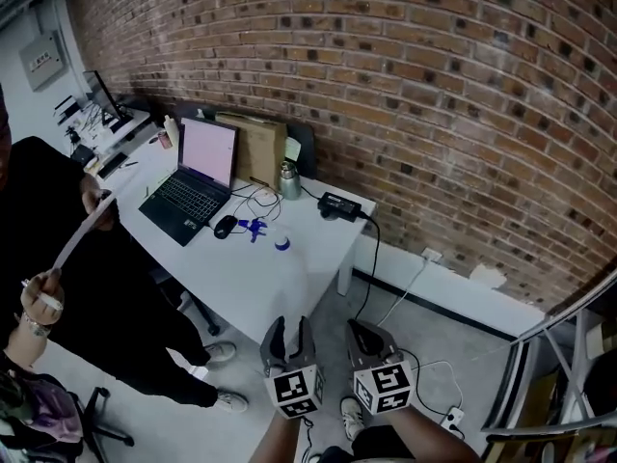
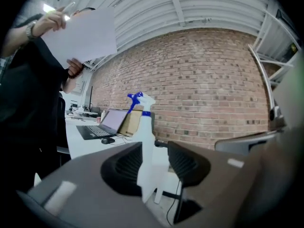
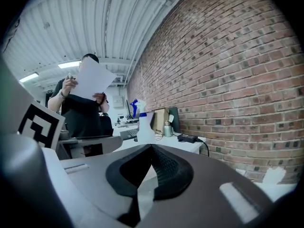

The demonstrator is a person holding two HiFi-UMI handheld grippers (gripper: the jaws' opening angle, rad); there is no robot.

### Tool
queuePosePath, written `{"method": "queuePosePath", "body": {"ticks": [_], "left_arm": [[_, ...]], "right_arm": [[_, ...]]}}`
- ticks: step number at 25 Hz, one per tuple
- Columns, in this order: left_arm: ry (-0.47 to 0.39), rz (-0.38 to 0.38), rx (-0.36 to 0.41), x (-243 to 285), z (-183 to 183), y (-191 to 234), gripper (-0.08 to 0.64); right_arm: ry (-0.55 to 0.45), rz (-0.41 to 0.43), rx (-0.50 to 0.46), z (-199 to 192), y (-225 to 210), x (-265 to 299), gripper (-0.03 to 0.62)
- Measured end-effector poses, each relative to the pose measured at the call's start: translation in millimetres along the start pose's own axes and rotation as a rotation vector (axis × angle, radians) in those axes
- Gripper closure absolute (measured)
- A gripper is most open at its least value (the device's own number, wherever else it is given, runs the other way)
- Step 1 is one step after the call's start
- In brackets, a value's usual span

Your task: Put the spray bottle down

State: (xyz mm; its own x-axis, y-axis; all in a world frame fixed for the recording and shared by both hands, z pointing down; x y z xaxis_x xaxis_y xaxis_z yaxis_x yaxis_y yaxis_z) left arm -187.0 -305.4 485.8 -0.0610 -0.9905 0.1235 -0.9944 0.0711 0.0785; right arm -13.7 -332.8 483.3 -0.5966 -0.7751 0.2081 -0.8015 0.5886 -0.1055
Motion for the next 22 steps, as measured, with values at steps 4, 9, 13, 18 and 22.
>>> {"method": "queuePosePath", "body": {"ticks": [4, 9, 13, 18, 22], "left_arm": [[-0.014, 0.042, 0.01, -50.1, 10.6, 0.5, 0.549], [-0.008, 0.046, -0.031, -112.3, 11.3, 6.1, 0.552], [-0.012, 0.04, -0.032, -154.5, 6.6, 9.0, 0.552], [-0.007, 0.036, -0.027, -190.2, 1.8, 14.6, 0.552], [-0.004, 0.043, -0.014, -207.9, 2.8, 21.2, 0.552]], "right_arm": [[-0.018, 0.031, -0.017, 3.2, 26.9, -23.9, 0.592], [-0.006, 0.054, -0.046, 1.5, 63.3, -63.8, 0.594], [0.005, 0.05, -0.047, -7.8, 87.0, -95.4, 0.594], [0.009, 0.049, -0.047, -18.8, 109.9, -121.2, 0.594], [0.005, 0.045, -0.048, -22.2, 123.6, -132.6, 0.595]]}}
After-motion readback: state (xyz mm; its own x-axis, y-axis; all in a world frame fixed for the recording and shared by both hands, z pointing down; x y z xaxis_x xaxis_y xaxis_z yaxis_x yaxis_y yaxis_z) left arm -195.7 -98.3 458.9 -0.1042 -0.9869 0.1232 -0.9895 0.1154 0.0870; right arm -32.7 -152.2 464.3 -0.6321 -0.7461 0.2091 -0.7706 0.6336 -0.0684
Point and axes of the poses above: the fingertips, and each gripper's own axes: x forward along the fingers, y to its left, z out of its top, the point moved 10 cm from there along -x, backward along the fingers
